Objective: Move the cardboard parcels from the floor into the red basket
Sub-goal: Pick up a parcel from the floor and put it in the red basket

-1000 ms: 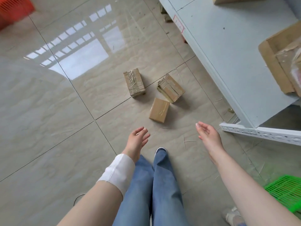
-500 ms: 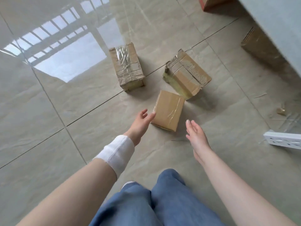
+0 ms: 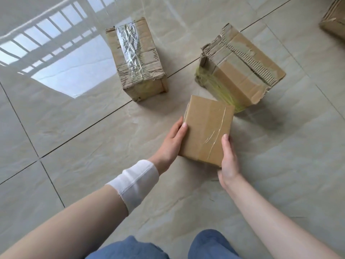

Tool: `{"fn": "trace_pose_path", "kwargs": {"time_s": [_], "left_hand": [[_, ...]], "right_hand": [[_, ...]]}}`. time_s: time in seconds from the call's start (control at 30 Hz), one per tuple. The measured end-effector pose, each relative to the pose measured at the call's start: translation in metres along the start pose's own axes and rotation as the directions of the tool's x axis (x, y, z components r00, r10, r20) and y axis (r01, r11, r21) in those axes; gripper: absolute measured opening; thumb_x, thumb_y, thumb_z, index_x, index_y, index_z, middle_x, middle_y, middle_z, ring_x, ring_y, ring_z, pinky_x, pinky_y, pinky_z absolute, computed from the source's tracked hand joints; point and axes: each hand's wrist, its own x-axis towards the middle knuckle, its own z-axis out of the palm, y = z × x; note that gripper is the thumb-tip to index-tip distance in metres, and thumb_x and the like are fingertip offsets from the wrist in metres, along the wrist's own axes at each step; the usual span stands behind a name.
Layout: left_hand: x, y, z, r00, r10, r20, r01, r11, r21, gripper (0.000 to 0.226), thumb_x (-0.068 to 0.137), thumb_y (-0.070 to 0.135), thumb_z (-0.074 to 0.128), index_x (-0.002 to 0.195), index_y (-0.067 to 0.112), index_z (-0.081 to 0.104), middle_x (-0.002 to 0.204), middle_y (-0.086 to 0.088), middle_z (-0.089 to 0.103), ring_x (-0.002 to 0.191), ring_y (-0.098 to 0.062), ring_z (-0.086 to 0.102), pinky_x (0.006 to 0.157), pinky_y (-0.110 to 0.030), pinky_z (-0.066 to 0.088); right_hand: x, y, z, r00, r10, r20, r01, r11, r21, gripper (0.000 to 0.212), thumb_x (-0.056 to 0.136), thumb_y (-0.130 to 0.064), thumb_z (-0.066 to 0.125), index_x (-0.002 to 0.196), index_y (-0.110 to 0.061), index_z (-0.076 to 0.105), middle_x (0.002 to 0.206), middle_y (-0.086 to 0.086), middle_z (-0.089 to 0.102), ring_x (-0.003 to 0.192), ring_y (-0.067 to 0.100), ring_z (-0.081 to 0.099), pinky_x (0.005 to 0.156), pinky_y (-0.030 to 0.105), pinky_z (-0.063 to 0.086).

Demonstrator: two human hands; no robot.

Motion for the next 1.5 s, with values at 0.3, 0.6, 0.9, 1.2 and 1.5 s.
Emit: {"fn": "trace_pose_path", "kwargs": {"time_s": [0.3,0.6,0.9,1.2,1.5], "left_hand": [[-0.033,0.038,-0.004,0.999,-0.048,-0.008,0.045,0.983,-0.178,0.067,0.084,0.055,0.043,0.142,0.022,0.041,0.144,0.006,0.048,0.133,-0.009,0.044,0.116,-0.035,0.031],[-0.210,0.245,-0.029,0.989,-0.075,-0.127,0.033,0.952,-0.304,0.080,0.074,0.066,0.049,0.140,0.022,0.043,0.144,0.003,0.049,0.133,-0.013,0.045,0.115,-0.041,0.032],[-0.341,0.401,-0.097,0.966,-0.093,-0.240,-0.014,0.912,-0.410,0.086,0.070,0.069,0.050,0.140,0.020,0.043,0.145,-0.001,0.048,0.134,-0.018,0.044,0.115,-0.044,0.032],[-0.364,0.473,-0.277,0.922,-0.102,-0.374,-0.114,0.851,-0.513,0.080,0.078,0.060,0.049,0.143,0.015,0.038,0.147,-0.002,0.045,0.135,-0.016,0.043,0.116,-0.040,0.030],[-0.361,0.534,-0.444,0.881,-0.124,-0.456,-0.166,0.822,-0.545,0.087,0.071,0.065,0.048,0.143,0.018,0.037,0.147,-0.003,0.045,0.133,-0.018,0.045,0.114,-0.044,0.033]], "right_hand": [[-0.040,-0.051,0.019,0.998,0.015,0.054,-0.009,0.995,-0.104,0.050,0.096,-0.042,0.035,0.143,-0.025,0.032,0.145,-0.001,0.043,0.130,0.015,0.045,0.111,0.040,0.035],[-0.209,-0.250,0.075,0.977,0.051,0.209,-0.005,0.976,-0.216,0.056,0.092,-0.047,0.040,0.143,-0.025,0.032,0.143,-0.004,0.046,0.128,0.013,0.047,0.110,0.039,0.036],[-0.341,-0.395,0.177,0.941,0.115,0.318,0.009,0.931,-0.364,0.059,0.091,-0.050,0.042,0.143,-0.024,0.033,0.144,-0.005,0.044,0.131,0.012,0.043,0.114,0.040,0.031],[-0.391,-0.425,0.381,0.896,0.113,0.429,0.095,0.895,-0.436,0.054,0.095,-0.041,0.039,0.143,-0.019,0.033,0.145,0.000,0.044,0.132,0.014,0.043,0.114,0.039,0.032],[-0.409,-0.445,0.571,0.832,0.190,0.521,0.077,0.890,-0.448,0.051,0.095,-0.040,0.039,0.142,-0.021,0.034,0.137,0.000,0.052,0.120,0.014,0.052,0.103,0.034,0.041]]}}
